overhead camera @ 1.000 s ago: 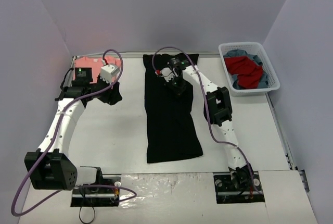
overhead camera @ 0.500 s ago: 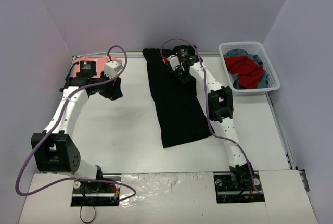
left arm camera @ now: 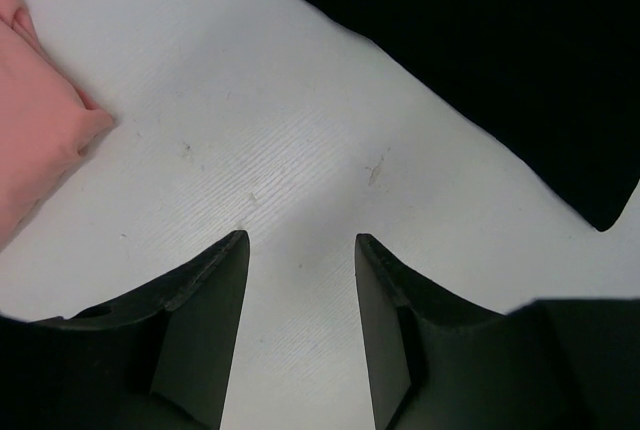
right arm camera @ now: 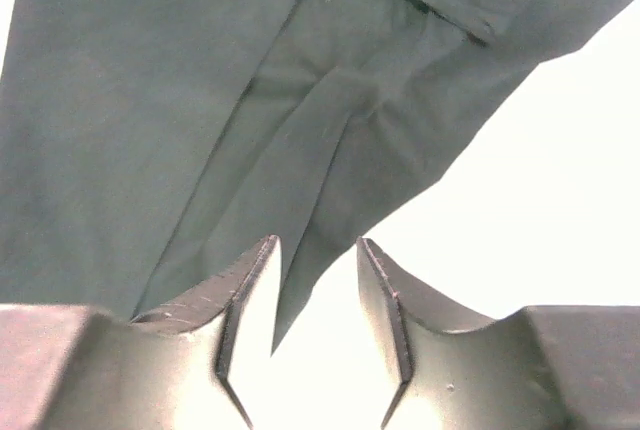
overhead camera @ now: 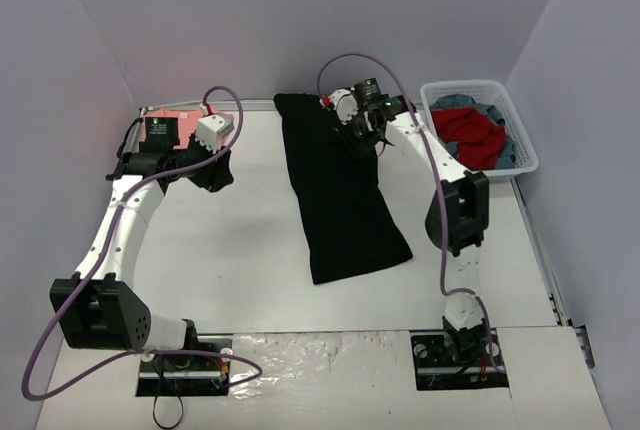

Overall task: Fold and stack the t-shirts
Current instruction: Rotate the tshirt 90 degrees

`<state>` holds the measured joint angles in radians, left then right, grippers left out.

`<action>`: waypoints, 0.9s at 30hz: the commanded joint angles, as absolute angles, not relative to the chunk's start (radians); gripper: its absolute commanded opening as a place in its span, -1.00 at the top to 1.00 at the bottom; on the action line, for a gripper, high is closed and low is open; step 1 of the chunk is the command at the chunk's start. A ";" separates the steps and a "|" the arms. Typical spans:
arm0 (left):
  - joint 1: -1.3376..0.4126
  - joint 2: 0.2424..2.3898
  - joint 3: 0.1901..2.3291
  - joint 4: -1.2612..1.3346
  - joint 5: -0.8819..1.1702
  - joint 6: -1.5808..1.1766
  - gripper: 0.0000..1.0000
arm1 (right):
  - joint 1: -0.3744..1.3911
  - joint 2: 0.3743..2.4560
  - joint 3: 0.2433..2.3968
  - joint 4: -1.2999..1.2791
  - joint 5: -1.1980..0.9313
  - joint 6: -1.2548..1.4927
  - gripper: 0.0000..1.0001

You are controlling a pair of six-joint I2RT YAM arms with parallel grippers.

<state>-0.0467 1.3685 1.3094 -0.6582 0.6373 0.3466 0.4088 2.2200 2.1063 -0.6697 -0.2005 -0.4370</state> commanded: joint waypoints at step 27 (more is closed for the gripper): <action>-0.018 1.158 1.108 -0.549 0.578 0.342 0.00 | 0.604 1.703 1.158 -0.718 -0.227 -0.456 0.28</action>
<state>-0.0292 1.1976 1.1156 -0.5831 0.5751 0.3569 0.5968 1.6997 1.1572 -0.6956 -0.2024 -0.4397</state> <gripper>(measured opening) 0.497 0.358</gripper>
